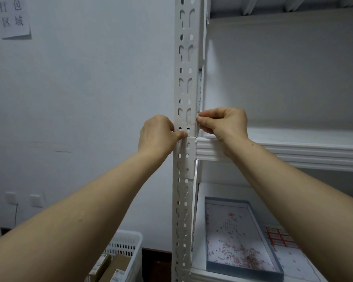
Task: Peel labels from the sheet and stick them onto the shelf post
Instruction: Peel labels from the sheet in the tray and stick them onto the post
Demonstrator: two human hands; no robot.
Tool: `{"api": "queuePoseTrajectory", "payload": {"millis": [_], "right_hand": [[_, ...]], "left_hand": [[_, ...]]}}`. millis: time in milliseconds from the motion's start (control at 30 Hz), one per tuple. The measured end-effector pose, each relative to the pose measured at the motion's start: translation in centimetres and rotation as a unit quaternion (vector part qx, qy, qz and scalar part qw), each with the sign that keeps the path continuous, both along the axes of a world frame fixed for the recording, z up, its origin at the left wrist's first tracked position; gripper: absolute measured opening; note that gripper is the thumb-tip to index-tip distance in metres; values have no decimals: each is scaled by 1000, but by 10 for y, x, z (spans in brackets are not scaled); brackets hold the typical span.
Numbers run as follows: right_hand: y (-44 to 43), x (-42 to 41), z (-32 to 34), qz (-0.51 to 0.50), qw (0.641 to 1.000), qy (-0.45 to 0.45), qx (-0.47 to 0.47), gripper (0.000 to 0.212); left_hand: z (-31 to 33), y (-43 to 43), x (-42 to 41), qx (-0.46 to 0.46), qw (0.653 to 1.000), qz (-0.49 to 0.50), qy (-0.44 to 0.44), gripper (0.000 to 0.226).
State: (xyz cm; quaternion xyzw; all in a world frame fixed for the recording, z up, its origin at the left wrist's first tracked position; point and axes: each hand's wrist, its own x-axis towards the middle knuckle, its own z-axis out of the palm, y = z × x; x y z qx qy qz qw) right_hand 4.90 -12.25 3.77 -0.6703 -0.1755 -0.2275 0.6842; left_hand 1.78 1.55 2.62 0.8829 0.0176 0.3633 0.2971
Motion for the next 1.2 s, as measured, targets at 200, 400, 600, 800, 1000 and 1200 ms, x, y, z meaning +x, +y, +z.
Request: {"api": "queuePoseTrajectory", "payload": {"millis": [200,400,600,800,1000,1200], "right_hand": [[0,0,-1,4,1000,-2,-5,16],[-1,-1,-1,4,1000,-3,-8,15],[-2,-1,-1,11,1000,-1,-12,14],[-2,-1,-1,15,1000,0,-9,14],[-2,-1,-1,14,1000,3,-7,11],[-1,-1,-1,9,1000,2,-9,11]], "left_hand": [[-7,-7,0,-137,990,-42,5,28],[-25,-28,2,-388,914,-114,-20,24],[-30,-38,3,-507,850,-135,-51,45],[-26,-40,3,-544,828,-128,-41,48],[-25,-43,1,-561,816,-134,-44,45],[-23,-45,0,-571,809,-132,-48,41]]}}
